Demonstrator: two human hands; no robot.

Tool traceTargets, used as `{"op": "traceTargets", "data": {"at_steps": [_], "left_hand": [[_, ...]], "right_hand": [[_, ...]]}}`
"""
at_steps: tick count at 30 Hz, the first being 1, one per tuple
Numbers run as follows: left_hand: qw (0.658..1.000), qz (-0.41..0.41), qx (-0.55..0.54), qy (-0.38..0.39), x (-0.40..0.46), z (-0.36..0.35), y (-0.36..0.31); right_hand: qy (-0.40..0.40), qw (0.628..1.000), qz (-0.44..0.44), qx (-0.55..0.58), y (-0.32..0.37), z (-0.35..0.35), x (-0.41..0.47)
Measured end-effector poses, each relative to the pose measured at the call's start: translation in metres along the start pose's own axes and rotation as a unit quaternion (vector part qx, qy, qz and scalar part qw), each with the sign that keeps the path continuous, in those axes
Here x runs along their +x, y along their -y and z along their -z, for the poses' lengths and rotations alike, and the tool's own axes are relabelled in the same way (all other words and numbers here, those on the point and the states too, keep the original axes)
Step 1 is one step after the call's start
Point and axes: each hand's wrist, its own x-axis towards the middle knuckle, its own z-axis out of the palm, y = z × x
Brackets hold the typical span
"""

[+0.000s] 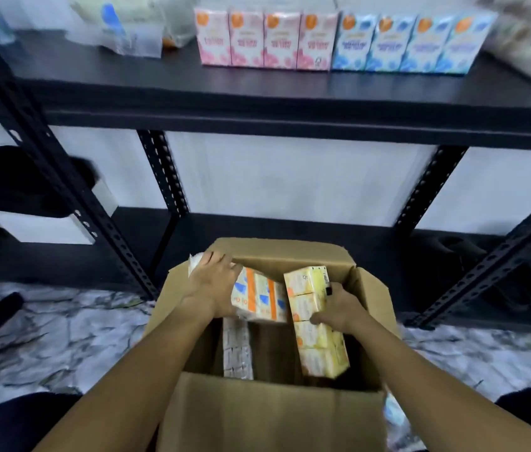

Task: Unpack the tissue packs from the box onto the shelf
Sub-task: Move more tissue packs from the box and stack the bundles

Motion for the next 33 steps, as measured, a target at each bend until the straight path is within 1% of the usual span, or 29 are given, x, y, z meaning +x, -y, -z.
{"op": "traceTargets", "data": {"at_steps": [5, 8, 13, 15, 19, 23, 26, 31, 33], "left_hand": [[1.000, 0.004, -0.009, -0.026, -0.025, 0.050, 0.014], [0.998, 0.010, -0.023, -0.062, -0.040, 0.082, 0.025], [0.988, 0.010, -0.072, -0.133, -0.064, 0.127, 0.044], [0.982, 0.007, -0.091, -0.166, -0.072, 0.145, 0.048], [0.965, 0.010, -0.136, -0.222, -0.089, 0.184, 0.049], [0.947, 0.017, -0.167, -0.275, -0.102, 0.228, 0.053], [0.931, 0.027, -0.173, -0.320, -0.104, 0.260, 0.062], [0.917, 0.019, -0.217, -0.335, -0.107, 0.307, 0.074], [0.907, 0.013, -0.229, -0.353, -0.108, 0.322, 0.076]], "right_hand": [[-0.021, 0.997, 0.066, 0.041, 0.025, 0.045, -0.044], [-0.036, 0.990, 0.121, 0.069, 0.043, 0.073, -0.074], [-0.077, 0.968, 0.236, 0.044, 0.073, 0.112, -0.124], [-0.094, 0.959, 0.265, 0.034, 0.085, 0.126, -0.142], [-0.135, 0.939, 0.316, 0.025, 0.108, 0.158, -0.174], [-0.156, 0.918, 0.357, 0.070, 0.129, 0.197, -0.203], [-0.189, 0.902, 0.379, 0.085, 0.144, 0.229, -0.223], [-0.243, 0.867, 0.419, 0.114, 0.162, 0.275, -0.251], [-0.256, 0.857, 0.428, 0.131, 0.167, 0.289, -0.258]]}}
